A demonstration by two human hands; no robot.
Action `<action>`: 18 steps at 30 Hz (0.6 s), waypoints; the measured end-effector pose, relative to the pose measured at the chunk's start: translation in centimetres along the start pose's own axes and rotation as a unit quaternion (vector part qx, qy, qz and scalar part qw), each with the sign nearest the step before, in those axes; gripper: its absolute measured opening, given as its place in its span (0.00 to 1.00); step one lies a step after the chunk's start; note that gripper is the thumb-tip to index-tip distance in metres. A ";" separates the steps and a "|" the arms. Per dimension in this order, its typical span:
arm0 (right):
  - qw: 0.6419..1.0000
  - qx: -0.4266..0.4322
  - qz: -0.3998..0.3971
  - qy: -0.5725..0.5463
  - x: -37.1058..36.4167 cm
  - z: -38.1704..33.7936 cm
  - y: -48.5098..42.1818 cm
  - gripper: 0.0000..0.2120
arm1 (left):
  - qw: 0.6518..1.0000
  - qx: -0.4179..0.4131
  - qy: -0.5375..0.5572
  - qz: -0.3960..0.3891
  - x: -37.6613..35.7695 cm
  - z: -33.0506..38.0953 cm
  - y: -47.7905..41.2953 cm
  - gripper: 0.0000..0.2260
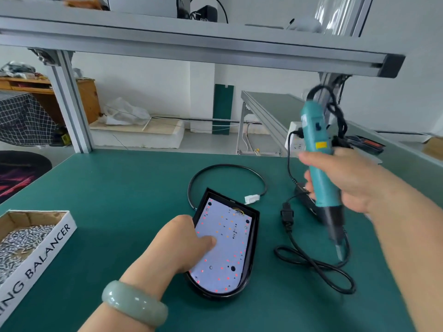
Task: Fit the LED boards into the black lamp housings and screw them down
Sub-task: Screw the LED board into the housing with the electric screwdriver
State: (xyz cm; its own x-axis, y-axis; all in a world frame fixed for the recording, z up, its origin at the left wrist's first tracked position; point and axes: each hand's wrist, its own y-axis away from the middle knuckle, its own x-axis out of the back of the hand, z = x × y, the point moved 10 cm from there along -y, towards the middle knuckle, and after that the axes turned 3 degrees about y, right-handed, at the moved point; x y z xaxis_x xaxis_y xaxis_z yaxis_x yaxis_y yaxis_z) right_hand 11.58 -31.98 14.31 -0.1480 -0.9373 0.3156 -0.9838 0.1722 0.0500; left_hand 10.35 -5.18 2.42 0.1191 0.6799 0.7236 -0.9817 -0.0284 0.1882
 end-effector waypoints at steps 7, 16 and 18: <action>0.922 -0.057 0.057 0.379 6.2 5.0 0.8 0.13 | 1.000 0.001 0.001 0.007 0.3 -0.3 0.0 0.13; 0.791 -0.031 0.028 0.611 4.0 10.5 1.5 0.31 | 0.997 0.016 0.071 0.013 1.4 -2.2 0.0 0.12; 0.773 -0.032 0.029 0.633 3.5 11.1 1.7 0.29 | 0.996 0.016 0.083 0.013 1.4 -2.2 0.0 0.11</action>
State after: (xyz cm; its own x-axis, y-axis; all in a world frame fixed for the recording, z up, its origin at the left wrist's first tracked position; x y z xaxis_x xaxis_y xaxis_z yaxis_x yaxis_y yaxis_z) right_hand 8.31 -38.30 5.02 0.0659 0.1124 0.9915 -0.9664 0.2547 0.0353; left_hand 10.17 -2.61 1.93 0.0651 0.7901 0.6095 -0.9787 -0.0686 0.1935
